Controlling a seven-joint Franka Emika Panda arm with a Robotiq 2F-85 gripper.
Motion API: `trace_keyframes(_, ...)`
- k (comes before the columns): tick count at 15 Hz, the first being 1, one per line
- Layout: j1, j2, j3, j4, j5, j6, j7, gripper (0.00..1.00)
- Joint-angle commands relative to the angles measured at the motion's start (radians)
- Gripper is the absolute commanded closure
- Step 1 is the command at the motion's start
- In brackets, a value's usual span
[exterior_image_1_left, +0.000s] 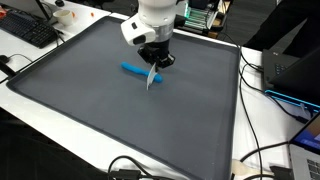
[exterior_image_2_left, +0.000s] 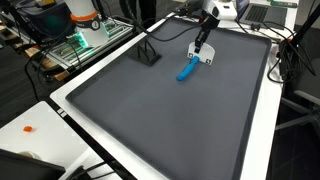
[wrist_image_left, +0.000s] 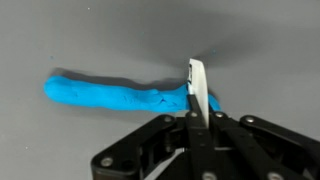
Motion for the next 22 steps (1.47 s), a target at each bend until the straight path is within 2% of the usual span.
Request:
trace_keyframes(1,-0.008,-0.008,0.005,-0.036,0.037,-0.05,-0.032,0.99)
trace_keyframes(16,-0.016,-0.092,0.01,-0.051,0.064,-0.166,-0.084,0.99)
trace_keyframes(22,-0.028,-0.158,0.006,-0.066,0.06,-0.172,-0.093,0.99)
